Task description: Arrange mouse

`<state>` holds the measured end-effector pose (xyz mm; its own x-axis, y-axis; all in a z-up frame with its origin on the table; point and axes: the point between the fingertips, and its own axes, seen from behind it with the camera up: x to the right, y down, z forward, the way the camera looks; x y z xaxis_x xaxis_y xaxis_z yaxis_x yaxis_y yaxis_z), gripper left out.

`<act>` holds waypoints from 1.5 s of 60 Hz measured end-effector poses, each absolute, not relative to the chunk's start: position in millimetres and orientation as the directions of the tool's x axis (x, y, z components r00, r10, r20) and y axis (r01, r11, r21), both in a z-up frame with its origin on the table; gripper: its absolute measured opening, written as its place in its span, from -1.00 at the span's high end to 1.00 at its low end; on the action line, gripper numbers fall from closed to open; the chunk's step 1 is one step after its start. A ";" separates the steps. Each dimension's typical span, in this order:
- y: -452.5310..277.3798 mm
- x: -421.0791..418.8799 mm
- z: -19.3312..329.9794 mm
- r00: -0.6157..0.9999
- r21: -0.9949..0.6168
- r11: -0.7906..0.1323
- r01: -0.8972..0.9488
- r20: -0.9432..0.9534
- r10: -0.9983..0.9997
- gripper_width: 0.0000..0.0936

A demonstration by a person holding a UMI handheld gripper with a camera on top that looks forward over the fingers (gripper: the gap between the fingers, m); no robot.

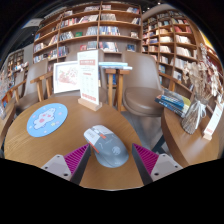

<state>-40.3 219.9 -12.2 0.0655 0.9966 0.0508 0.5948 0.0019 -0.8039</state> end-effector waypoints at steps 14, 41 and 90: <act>229.3 -77.0 -14.0 0.108 -0.801 -0.030 0.598 0.044 0.993 -0.82; 228.7 -100.2 -9.1 0.129 -0.801 -0.052 0.596 0.031 0.991 0.06; -27.8 -161.6 -7.7 -0.002 -0.782 -0.011 0.623 -0.016 1.000 0.10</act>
